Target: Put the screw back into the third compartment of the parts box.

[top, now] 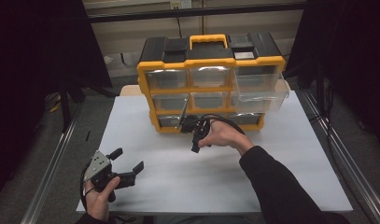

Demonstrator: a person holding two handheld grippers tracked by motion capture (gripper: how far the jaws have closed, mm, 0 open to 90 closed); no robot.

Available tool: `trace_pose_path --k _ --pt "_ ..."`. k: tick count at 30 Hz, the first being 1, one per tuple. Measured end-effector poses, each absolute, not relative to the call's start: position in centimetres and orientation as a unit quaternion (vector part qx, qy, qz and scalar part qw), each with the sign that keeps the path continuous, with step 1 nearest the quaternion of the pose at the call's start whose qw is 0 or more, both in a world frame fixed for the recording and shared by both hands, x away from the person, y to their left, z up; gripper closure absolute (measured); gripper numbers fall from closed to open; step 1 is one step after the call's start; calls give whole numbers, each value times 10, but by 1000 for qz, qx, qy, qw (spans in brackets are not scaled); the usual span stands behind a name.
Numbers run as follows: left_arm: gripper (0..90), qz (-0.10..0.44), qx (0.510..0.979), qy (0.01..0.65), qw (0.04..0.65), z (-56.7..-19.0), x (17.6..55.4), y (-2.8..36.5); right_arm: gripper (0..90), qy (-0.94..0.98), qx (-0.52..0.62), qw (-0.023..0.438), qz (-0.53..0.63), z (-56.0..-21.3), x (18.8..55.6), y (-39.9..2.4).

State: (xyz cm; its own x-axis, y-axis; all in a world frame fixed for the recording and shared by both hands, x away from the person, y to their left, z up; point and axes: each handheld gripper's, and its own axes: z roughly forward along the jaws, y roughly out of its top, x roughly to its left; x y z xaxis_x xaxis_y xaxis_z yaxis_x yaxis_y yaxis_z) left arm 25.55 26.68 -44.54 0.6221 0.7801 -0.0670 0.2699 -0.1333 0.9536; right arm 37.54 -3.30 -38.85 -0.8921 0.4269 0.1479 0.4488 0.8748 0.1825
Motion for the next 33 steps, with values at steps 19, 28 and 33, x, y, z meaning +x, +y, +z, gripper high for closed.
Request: trace_pose_path --k 19,28,33 --pt "35 234 715 367 547 -445 256 267 882 -964 -224 45 -135 -340 364 -32" --pt "35 235 714 368 547 -445 255 267 882 -963 -223 29 -150 -315 359 -34" --pt "35 239 717 365 544 -445 255 267 882 -961 -228 23 -157 -299 358 -34"
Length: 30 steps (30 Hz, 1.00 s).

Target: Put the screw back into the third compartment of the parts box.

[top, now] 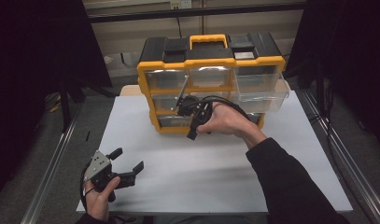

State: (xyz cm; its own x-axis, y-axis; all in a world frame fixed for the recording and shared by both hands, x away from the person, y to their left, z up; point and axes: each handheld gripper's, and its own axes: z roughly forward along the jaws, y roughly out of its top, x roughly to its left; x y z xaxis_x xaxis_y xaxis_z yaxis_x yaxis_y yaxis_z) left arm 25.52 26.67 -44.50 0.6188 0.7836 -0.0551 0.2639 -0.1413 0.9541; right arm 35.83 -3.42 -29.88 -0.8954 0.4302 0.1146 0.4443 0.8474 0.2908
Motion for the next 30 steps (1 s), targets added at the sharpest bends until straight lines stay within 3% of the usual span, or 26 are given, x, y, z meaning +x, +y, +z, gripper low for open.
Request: trace_pose_path --k 30 --pt "35 236 714 368 547 -445 255 267 882 -947 -265 -12 -181 -216 376 -64"
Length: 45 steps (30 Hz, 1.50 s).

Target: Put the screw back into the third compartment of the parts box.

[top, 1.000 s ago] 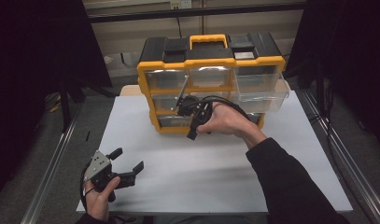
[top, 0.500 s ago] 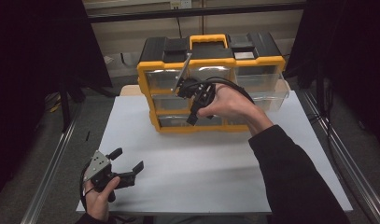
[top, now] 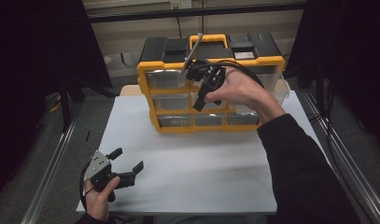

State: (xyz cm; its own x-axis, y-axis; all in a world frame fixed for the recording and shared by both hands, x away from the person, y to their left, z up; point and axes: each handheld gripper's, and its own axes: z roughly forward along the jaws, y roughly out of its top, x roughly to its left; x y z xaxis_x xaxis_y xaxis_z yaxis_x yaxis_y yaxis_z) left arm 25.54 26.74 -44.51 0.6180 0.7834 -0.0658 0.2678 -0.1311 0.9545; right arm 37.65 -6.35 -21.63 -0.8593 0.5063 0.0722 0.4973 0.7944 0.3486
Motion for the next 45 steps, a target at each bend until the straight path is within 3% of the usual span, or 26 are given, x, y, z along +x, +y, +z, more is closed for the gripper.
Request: trace_pose_path --k 26,45 --pt "35 234 710 373 550 -445 255 267 882 925 326 46 191 -162 392 -112" --pt "35 234 710 373 549 -445 255 267 882 910 365 62 186 -150 386 -155"
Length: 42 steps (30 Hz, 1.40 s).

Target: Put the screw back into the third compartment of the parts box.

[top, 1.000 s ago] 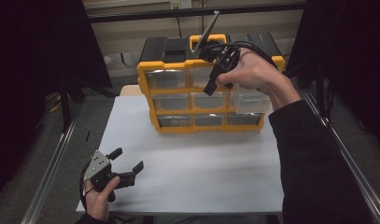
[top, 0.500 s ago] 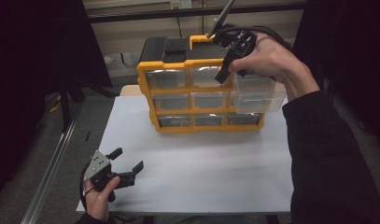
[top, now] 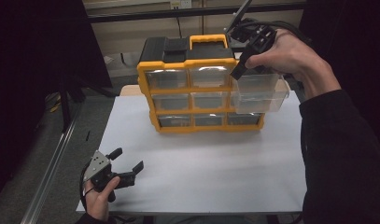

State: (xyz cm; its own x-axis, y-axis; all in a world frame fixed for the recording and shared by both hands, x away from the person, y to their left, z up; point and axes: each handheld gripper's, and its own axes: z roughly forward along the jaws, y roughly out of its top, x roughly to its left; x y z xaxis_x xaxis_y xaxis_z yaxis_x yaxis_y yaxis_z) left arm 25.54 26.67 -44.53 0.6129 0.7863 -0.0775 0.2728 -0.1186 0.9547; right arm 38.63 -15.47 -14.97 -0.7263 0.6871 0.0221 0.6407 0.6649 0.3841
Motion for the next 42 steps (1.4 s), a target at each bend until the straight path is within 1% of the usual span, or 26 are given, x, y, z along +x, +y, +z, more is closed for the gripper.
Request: trace_pose_path --k 8,16,32,42 --pt "35 234 711 373 549 -445 255 266 882 905 380 65 177 -150 381 -171" --pt "35 234 711 372 549 -446 256 266 882 905 392 56 157 -166 382 -184" --pt "35 233 711 371 550 -446 256 266 881 905 403 30 135 -205 389 -186" --pt "35 235 715 368 546 -445 256 267 880 906 404 24 129 -215 394 -185"
